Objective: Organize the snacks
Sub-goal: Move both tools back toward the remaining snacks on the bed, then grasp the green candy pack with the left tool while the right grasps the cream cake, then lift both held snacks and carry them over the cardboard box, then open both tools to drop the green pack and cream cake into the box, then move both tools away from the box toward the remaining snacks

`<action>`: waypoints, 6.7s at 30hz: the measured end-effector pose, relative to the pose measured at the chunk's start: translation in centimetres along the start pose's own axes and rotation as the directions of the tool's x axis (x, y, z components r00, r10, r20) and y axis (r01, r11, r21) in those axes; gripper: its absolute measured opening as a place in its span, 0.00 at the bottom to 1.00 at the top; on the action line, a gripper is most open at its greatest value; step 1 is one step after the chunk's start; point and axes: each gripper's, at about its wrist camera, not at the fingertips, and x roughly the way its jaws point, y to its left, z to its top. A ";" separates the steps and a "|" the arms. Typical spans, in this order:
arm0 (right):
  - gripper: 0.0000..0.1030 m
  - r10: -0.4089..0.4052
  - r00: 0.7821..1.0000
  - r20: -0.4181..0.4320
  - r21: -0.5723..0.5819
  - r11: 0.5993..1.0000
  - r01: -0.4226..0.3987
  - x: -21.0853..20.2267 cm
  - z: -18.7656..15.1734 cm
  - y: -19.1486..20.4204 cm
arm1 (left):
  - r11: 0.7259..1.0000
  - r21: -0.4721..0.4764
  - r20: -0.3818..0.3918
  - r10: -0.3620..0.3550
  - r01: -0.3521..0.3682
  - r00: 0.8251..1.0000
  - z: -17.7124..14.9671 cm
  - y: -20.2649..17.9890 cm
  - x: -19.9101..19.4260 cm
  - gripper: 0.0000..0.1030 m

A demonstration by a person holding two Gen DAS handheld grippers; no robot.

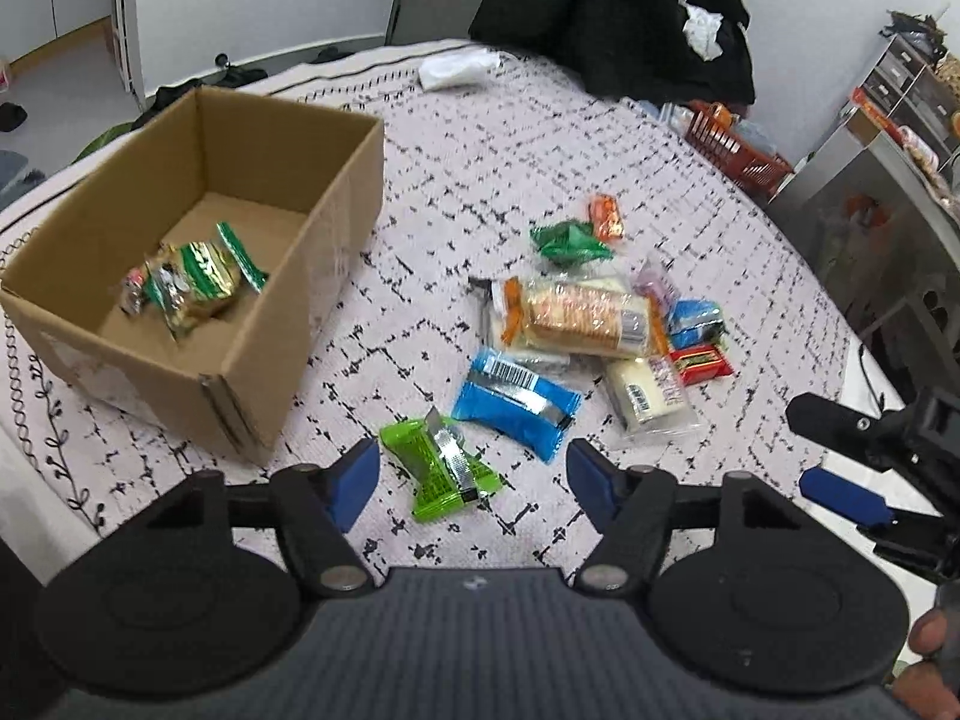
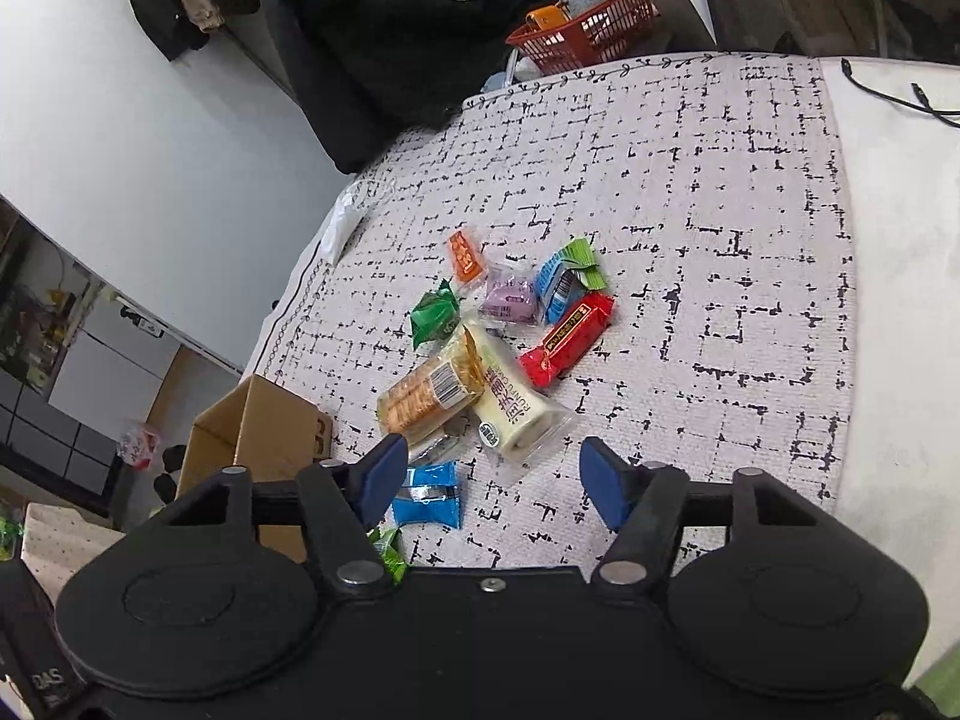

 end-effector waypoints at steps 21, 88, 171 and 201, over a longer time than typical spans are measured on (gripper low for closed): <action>0.57 -0.100 0.987 -0.124 -0.169 0.983 0.079 8.0 0.8 2.1 | 0.996 -0.073 -0.114 0.039 -0.047 0.993 0.1 1.4 7.6 0.51; 0.38 -0.309 0.938 -0.156 -0.500 0.844 0.195 12.1 -1.9 5.4 | 0.997 -0.059 -0.049 -0.059 0.056 0.997 0.8 3.2 2.7 0.28; 0.33 -0.016 0.998 -0.053 -0.493 0.870 -0.012 11.3 -7.5 23.9 | 0.981 -0.192 0.036 0.005 0.002 0.999 9.9 18.6 -3.2 0.41; 0.73 -0.015 1.000 -0.016 -0.442 0.897 0.006 6.0 -4.6 19.7 | 0.990 -0.129 0.074 0.070 -0.060 0.995 8.8 15.8 -6.8 0.85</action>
